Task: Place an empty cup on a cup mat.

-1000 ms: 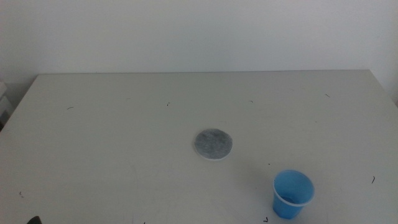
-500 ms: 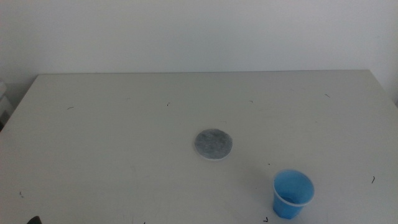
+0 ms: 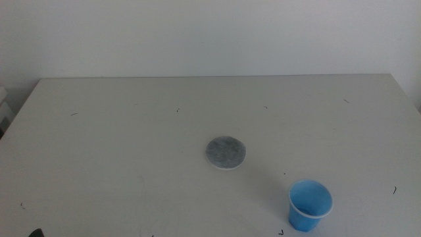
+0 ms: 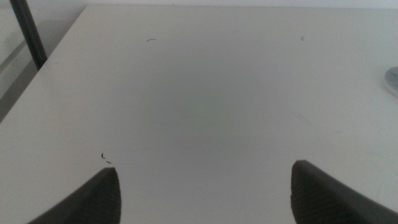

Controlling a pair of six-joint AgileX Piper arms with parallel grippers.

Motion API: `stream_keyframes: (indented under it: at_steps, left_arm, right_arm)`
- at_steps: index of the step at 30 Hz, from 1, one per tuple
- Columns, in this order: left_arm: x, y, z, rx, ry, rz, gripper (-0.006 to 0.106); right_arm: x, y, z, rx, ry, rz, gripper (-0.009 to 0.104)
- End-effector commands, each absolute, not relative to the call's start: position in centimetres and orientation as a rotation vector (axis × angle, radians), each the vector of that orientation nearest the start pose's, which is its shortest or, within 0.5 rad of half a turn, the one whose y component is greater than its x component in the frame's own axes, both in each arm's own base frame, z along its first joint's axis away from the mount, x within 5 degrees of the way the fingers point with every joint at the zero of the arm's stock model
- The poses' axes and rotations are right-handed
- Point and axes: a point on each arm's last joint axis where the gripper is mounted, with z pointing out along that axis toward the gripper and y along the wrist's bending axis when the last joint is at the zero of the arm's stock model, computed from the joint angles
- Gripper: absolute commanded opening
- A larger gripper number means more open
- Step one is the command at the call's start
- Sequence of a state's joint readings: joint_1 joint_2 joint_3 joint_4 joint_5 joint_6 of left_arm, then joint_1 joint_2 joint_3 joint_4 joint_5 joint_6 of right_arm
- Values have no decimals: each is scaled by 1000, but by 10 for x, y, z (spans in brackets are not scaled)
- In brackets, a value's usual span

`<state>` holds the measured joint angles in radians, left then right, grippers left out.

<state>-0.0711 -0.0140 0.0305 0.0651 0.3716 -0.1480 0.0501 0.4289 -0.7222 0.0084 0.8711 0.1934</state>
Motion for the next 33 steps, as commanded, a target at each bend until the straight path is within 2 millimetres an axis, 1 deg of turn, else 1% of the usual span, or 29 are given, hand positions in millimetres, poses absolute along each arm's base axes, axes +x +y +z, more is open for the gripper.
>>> stream_keyframes:
  at_steps: [1, 5, 7, 11, 14, 17, 20, 24, 29, 33]
  left_arm:
    - [53, -2, 179, -38, 1788, -102, 105]
    - [53, -2, 179, -38, 1788, -102, 105]
    - [53, -2, 179, -38, 1788, -102, 105]
    - [53, -2, 179, -38, 1788, -102, 105]
    - [53, -2, 179, -38, 1788, -102, 105]
    - [53, -2, 179, -38, 1788, -102, 105]
    - [53, -2, 179, -38, 1788, -102, 105]
    - [53, -2, 179, -38, 1788, -102, 105]
    - [53, -2, 179, -38, 1788, -102, 105]
    - [53, -2, 179, -38, 1788, -102, 105]
  right_arm:
    - [74, 3, 369, 157, 2059, 149, 92]
    - [91, 4, 384, 193, 2193, 148, 92]
    - [102, 5, 386, 202, 2266, 149, 92]
    - [121, 8, 390, 199, 2349, 150, 92]
    - [131, 14, 394, 175, 2384, 183, 92]
    - [144, 27, 394, 136, 2425, 235, 92]
    - [155, 41, 391, 107, 2468, 273, 92]
    - [167, 58, 381, 82, 2527, 308, 92]
    - [181, 82, 366, 26, 2593, 331, 92]
    - [190, 98, 353, 27, 2660, 318, 92]
